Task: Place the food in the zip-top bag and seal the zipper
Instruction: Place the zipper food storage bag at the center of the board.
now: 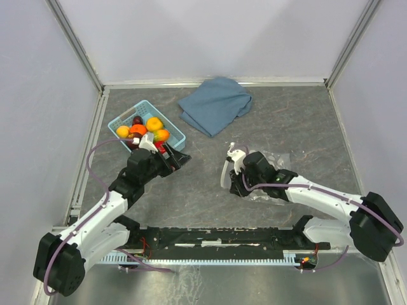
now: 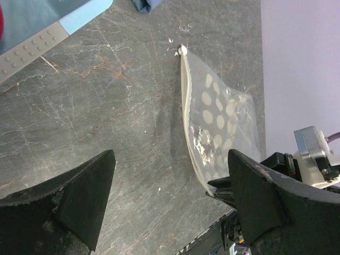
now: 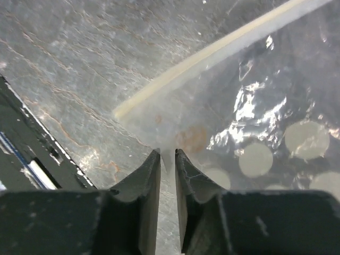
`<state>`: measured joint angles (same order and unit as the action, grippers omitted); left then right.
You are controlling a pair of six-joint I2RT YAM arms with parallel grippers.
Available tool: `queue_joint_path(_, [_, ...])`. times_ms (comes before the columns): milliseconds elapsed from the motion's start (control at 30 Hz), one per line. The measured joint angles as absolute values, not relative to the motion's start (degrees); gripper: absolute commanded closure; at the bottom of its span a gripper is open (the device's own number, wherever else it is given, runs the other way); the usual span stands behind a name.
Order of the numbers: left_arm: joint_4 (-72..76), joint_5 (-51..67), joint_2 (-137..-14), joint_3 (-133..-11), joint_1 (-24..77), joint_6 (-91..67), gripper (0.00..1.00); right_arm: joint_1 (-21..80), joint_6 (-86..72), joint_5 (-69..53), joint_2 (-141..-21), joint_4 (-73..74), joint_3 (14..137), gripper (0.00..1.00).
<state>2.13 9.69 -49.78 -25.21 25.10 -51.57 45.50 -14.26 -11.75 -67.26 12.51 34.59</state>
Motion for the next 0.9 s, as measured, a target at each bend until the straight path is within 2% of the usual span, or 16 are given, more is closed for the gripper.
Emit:
queue_joint_path(133, [2.1,9.7,-50.3,-24.8,25.3,-51.5,0.08,46.3,-16.8,-8.9,-68.3,15.6,34.8,0.53])
queue_joint_path(267, [2.3,9.6,-50.3,-24.3,25.3,-51.5,0.08,46.9,-18.9,-5.5,-69.7,22.3,38.6,0.44])
queue_joint_path(400, [2.3,9.5,-50.3,-23.3,25.3,-51.4,0.08,47.9,-22.2,-0.8,-72.2,28.7,46.6,0.30])
queue_joint_path(467, [2.3,9.3,-50.3,-22.8,25.3,-51.4,0.08,48.3,-24.6,3.7,-74.7,31.7,51.7,0.19])
queue_joint_path(600, [2.3,9.3,-50.3,-22.5,25.3,-50.6,0.08,48.4,-29.0,13.3,-81.5,34.6,58.9,0.08])
queue_joint_path(900, [1.8,9.1,-47.9,-21.5,25.6,-48.6,0.08,47.0,-34.7,23.2,-95.5,33.5,65.2,0.04])
